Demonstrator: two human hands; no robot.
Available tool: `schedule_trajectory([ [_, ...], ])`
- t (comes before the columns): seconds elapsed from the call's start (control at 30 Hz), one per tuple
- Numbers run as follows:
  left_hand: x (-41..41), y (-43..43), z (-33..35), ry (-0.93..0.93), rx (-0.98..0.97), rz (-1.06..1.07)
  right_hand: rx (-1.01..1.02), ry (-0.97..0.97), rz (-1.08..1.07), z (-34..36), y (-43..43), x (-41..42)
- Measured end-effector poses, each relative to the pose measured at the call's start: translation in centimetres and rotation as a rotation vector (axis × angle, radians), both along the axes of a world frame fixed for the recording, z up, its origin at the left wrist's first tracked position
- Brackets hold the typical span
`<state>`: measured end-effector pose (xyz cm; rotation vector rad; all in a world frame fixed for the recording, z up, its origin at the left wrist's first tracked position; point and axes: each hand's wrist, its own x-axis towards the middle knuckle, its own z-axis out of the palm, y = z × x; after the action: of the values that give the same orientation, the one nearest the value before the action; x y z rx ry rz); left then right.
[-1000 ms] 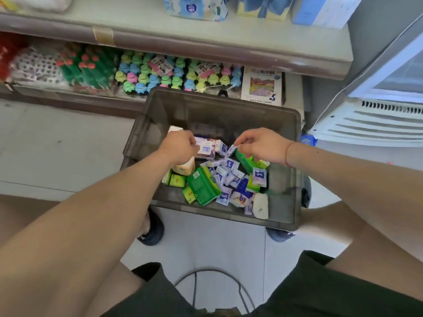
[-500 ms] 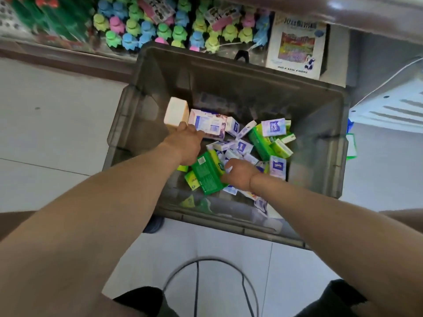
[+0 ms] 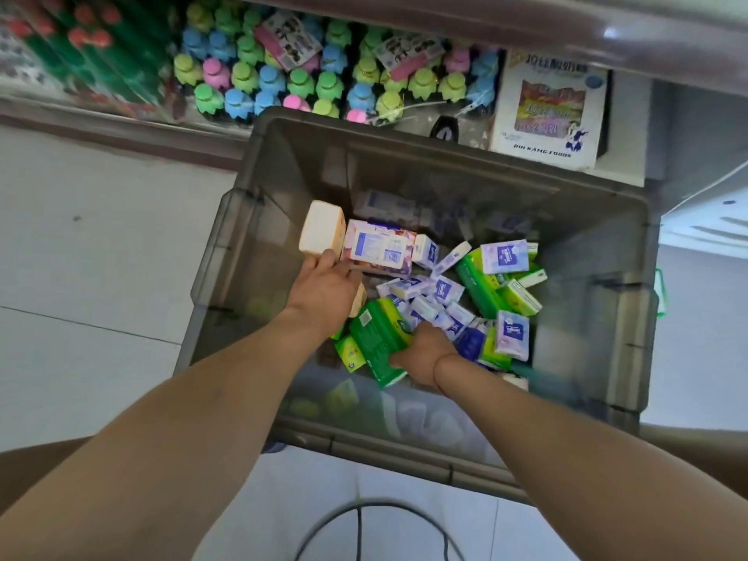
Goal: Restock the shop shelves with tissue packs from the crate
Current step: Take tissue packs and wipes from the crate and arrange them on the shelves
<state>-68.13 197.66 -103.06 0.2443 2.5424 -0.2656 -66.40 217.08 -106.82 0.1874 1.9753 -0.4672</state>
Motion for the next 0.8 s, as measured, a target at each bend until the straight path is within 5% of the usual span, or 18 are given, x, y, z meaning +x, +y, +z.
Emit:
schedule_trajectory([
  [0.1, -0.4, -0.6, 1.3, -0.018, 0.044, 0.168, -0.058, 0.021, -0.065, 2.6, 1.1, -1.4],
  [0.23, -1.1, -0.9, 5.6, -0.072, 0.348, 0.510, -0.249, -0.041, -0.321, 8.3, 3.5, -2.9],
  [0.37, -1.8, -1.5, 12.4, -0.023, 0.565, 0.693, -0.370, 0.100, -0.203, 15.3, 5.7, -4.8],
  [0.53, -1.6, -2.3, 21.2, 0.091, 0.901, 0.874, -0.615, 0.098, -0.218, 24.6, 8.6, -6.6],
  [0.8, 1.0, -2.8, 33.6, 0.261, 1.339, 0.936, -0.860, 0.397, -0.329, 35.1, 9.4, -6.3],
])
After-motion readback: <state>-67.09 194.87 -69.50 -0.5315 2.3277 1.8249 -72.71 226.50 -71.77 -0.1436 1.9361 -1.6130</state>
